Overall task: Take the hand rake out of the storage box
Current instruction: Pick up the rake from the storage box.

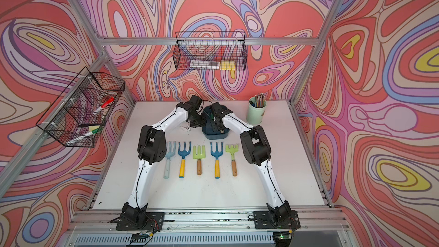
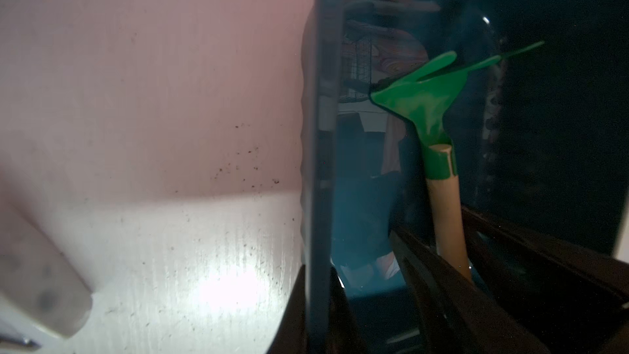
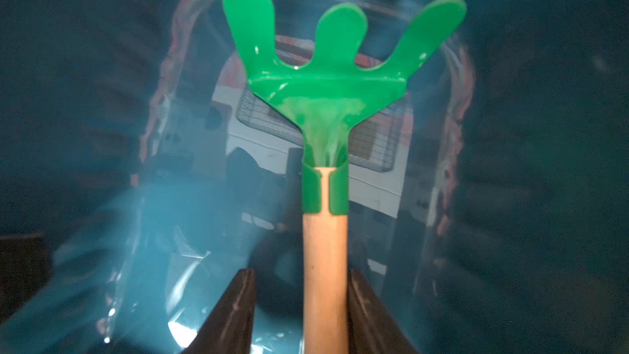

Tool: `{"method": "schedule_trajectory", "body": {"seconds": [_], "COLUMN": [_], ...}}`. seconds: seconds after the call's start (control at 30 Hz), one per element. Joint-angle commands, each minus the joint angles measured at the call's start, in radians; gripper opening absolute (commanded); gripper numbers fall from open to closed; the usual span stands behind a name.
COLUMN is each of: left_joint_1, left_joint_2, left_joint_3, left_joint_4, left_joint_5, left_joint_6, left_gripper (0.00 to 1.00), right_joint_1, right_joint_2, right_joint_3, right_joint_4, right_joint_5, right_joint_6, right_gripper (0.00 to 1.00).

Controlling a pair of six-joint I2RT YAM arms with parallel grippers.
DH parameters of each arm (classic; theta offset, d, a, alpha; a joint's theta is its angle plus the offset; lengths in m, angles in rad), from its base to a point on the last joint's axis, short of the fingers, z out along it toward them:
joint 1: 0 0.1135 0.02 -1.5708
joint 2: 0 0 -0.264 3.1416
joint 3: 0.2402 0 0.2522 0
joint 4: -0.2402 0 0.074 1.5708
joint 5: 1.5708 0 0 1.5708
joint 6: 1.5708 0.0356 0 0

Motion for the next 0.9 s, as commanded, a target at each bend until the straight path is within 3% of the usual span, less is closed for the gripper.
{"method": "schedule_trajectory", "body": {"seconds": [0.0, 0.3, 0.63, 0.87], "left_joint_1": [-0.001, 0.0, 0.0, 0.003], "left_joint_2": [-0.046, -0.018, 0.007, 0.015], "left_joint_3": [-0.003, 0.016, 0.045, 0.077], "left_joint_4": [0.008, -0.024, -0.046, -0.06], "left_joint_5": [0.009, -0.035, -0.058, -0.073], "left_joint_6": [0.009, 0.006, 0.001, -0.007], "left_gripper": [0.0, 0.0, 0.0, 0.0], "right_joint_1": [0.0, -0.002, -0.001, -0.005], "right_joint_2": [0.018, -0.094, -0.274, -0.407], "right_joint_3": [0.01, -0.087, -0.166, -0.211], "right_joint_4": [0.002, 0.106, 0.157, 0.043], "right_joint_5": [-0.004, -0.019, -0.048, 0.016], "right_joint_6": [0.013, 0.056, 0.093, 0.114], "right_gripper": [0.33, 0.2, 0.18, 0.18]}}
